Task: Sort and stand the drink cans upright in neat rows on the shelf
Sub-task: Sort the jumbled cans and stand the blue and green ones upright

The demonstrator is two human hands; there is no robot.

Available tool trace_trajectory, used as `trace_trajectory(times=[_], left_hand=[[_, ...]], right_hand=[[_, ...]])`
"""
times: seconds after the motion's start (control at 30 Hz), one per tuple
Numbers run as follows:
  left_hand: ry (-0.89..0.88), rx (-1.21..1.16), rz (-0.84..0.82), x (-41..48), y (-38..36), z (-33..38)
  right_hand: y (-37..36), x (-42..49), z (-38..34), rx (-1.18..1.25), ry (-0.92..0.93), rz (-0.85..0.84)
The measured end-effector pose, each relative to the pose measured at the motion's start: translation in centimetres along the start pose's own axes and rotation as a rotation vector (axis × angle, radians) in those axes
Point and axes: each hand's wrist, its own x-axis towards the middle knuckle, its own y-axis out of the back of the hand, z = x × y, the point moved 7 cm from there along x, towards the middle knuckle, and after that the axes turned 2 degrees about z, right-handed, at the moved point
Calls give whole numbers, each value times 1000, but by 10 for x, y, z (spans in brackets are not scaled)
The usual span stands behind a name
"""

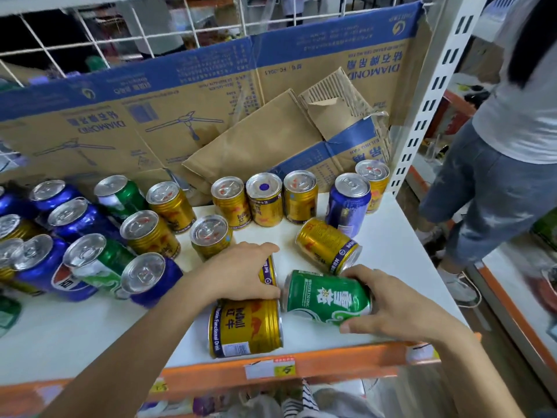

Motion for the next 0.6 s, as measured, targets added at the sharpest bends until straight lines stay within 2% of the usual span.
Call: trace_trajectory(times=[0.23,0.37,0.5,0.6], left_hand=[[28,7,127,-3,6,-1],[38,-90,225,-5,19,-2],[22,-102,289,-4,28,5],[-33,31,285,3,27,24]], right_hand=[[4,-1,-4,21,41,23],[14,-5,-5,42,49,70],[31,-15,-2,81,31,190],[48,-22,-8,90,51,313]])
